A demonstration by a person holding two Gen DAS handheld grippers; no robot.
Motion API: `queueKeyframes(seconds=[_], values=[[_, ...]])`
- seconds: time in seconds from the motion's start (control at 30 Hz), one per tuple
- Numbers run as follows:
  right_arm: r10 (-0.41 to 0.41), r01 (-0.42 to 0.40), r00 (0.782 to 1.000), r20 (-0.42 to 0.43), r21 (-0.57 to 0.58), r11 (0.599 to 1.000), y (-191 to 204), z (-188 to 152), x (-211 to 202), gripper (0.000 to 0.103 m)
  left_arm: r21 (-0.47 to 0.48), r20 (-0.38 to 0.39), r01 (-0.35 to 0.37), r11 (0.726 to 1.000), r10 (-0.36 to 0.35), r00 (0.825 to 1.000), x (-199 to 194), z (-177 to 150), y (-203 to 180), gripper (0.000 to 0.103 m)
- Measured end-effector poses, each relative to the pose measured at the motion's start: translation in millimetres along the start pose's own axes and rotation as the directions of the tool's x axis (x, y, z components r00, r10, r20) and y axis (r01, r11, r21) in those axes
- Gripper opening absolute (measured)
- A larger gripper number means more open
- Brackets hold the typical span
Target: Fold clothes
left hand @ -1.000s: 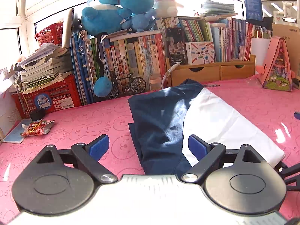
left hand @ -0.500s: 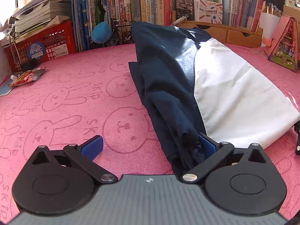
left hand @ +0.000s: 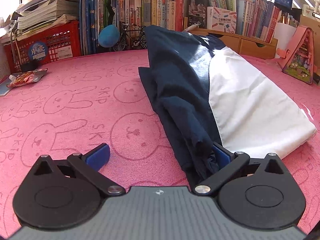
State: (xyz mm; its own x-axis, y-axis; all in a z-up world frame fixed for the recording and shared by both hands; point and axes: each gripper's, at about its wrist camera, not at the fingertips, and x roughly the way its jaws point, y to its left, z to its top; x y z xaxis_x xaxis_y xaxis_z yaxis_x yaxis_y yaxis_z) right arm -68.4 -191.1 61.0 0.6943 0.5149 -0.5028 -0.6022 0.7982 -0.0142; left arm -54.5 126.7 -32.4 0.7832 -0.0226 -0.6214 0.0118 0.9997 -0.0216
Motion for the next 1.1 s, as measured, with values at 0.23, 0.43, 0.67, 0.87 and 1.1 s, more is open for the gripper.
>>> queueKeyframes(seconds=[0.23,0.43,0.67,0.87,1.1], values=[[0.103,-0.105,0.989,-0.105,-0.009,0.994,39.4,66.7,125.5,0.045,0.001,0.005,0.002,1.000,-0.002,1.000,-0.2,-0.8,0.4,0.103],[0.097,-0.114,0.974,-0.204,-0.074,0.991,72.7,95.9,231.0,0.040,0.002,0.008,0.008,1.000,-0.008,1.000,-0.2,-1.3,1.4,0.103],[0.242,-0.232,0.959,-0.144,0.087,0.969,43.5,99.8,244.8,0.056,-0.004,0.001,0.050,0.999,-0.050,0.999,-2.4,-0.6,7.6,0.103],[0.152,-0.145,0.988,-0.039,0.146,0.979,-30.2,76.9,163.9,0.063,-0.120,-0.045,0.122,0.985,-0.128,0.991,-19.3,23.7,37.3,0.103],[0.131,-0.121,0.985,-0.114,0.089,0.989,-44.2,27.3,150.2,0.061,-0.080,0.084,0.169,0.982,-0.162,0.983,-46.4,103.9,26.5,0.103]])
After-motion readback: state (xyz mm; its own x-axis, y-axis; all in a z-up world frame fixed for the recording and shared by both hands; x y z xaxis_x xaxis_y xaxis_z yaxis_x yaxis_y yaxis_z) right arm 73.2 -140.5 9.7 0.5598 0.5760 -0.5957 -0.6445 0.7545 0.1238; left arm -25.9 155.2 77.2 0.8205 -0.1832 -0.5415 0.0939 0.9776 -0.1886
